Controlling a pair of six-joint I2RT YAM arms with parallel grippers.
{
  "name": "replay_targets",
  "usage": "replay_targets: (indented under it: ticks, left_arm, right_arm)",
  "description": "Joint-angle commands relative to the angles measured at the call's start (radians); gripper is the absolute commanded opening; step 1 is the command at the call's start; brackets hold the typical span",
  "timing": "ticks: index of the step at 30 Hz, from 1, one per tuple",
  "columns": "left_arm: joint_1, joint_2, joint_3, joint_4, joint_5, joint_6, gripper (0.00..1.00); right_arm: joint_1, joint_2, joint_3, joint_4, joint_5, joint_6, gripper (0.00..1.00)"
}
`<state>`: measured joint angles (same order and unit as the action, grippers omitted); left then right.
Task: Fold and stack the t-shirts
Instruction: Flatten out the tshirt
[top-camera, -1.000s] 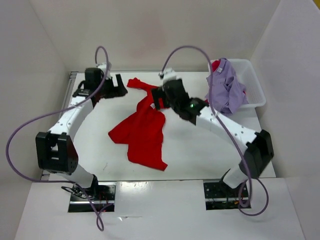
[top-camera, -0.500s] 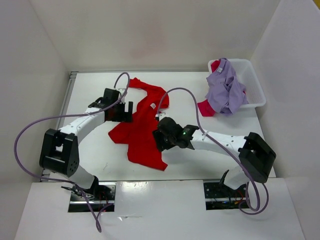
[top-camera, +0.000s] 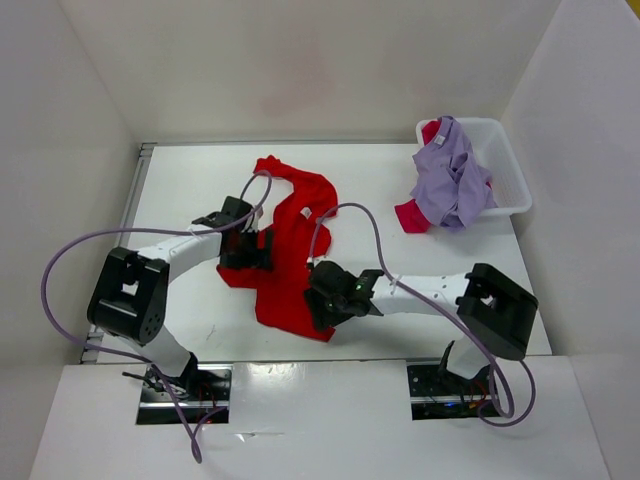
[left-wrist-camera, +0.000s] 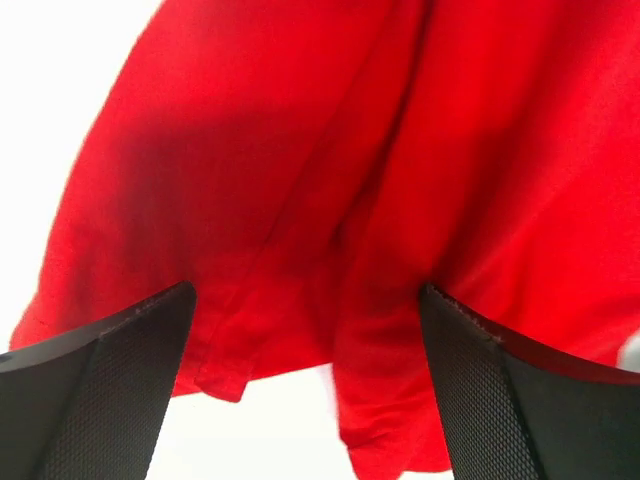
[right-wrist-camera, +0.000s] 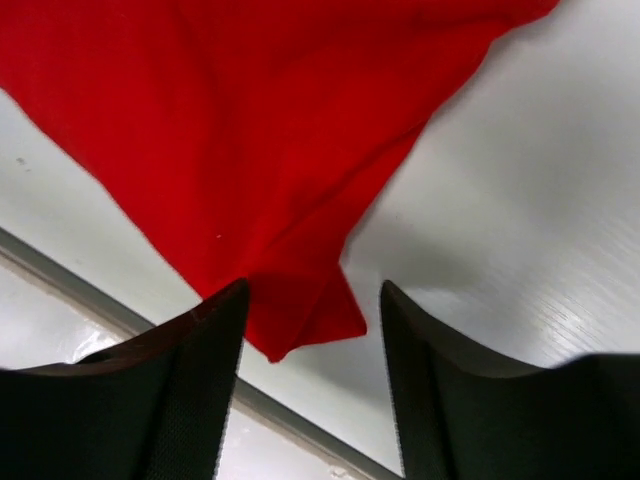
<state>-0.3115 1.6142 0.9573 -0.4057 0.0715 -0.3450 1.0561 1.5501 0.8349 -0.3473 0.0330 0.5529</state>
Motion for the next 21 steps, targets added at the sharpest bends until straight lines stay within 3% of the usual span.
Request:
replay_targets:
  ticks: [1, 2, 3, 4, 7, 8, 9, 14, 18, 19, 21]
  left_arm:
    - [-0.001, 0.001, -0.043, 0.007, 0.019, -0.029, 0.94]
    - [-0.001, 0.016, -0.054, 0.007, 0.028, -0.029, 0.89]
    - [-0.011, 0.027, -0.054, 0.007, 0.028, -0.029, 0.81]
    - [-0.011, 0.027, -0.054, 0.007, 0.028, -0.038, 0.55]
    - [-0.011, 0.018, -0.032, -0.002, -0.016, -0.049, 0.17]
    - [-0.011, -0.008, -0.032, -0.013, -0.054, -0.07, 0.08]
    - [-0.011, -0.025, -0.032, -0.013, -0.073, -0.08, 0.07]
    - [-0.001, -0.143, -0.023, -0.1, -0.134, -0.124, 0.05]
    - [-0.001, -0.243, -0.014, -0.122, -0.136, -0.146, 0.47]
    - [-0.001, -0.255, -0.014, -0.122, -0.136, -0.159, 0.66]
    - [0.008, -0.287, -0.035, -0.133, -0.136, -0.178, 0.72]
  right_arm:
    - [0.01, 0.027, -0.02, 0.079, -0.024, 0.016, 0.59]
    - [0.01, 0.039, -0.02, 0.088, -0.024, 0.016, 0.54]
    - [0.01, 0.048, -0.02, 0.1, -0.024, 0.006, 0.41]
    - [0.01, 0.048, -0.02, 0.1, -0.012, 0.005, 0.32]
    - [0.01, 0.057, -0.01, 0.1, -0.001, -0.037, 0.05]
    - [-0.002, 0.057, -0.01, 0.1, -0.01, -0.048, 0.0]
    - [-0.017, 0.045, 0.0, 0.1, -0.01, -0.065, 0.0]
    - [-0.129, -0.034, 0.055, 0.056, -0.076, -0.14, 0.0]
    - [-0.206, -0.149, 0.093, 0.004, -0.047, -0.208, 0.0]
    - [-0.225, -0.177, 0.081, -0.005, -0.047, -0.217, 0.0]
    - [-0.239, -0.177, 0.081, -0.015, -0.082, -0.243, 0.15]
